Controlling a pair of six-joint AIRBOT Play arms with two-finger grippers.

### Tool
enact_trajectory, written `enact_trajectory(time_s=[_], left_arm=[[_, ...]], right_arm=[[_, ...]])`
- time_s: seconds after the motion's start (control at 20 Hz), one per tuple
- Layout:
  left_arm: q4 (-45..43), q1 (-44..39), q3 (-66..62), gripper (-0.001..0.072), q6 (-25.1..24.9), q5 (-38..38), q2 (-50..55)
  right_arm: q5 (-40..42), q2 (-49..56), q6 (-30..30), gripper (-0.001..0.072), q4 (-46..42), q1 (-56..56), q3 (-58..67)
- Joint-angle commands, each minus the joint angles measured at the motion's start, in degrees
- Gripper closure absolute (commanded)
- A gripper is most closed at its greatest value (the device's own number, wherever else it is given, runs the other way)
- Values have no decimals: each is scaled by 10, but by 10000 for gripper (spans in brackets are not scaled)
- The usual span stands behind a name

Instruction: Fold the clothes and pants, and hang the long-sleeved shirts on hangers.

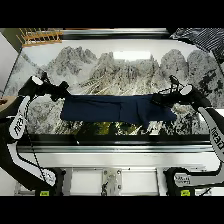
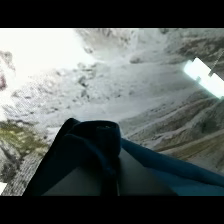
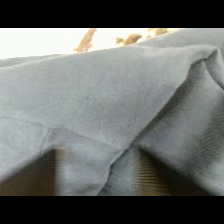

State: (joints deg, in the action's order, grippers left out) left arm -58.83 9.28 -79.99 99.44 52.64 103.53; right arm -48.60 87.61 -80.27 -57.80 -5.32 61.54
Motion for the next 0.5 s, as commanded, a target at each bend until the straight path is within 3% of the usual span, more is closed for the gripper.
enact_trajectory(time_s=[0.0, 0.1, 0.15, 0.45], left_arm=[[-1, 0, -1, 697, 0, 2, 1], [-1, 0, -1, 696, 0, 5, -1], [-1, 0, -1, 697, 0, 7, -4], [0, 21, -27, 697, -30, 1, -107]], right_arm=[[12, 4, 2, 483, 5, 2, 0], [13, 4, 2, 524, 4, 2, 0], [13, 3, 12, 695, 4, 2, 1], [-20, -37, 12, 698, -59, 0, 101]])
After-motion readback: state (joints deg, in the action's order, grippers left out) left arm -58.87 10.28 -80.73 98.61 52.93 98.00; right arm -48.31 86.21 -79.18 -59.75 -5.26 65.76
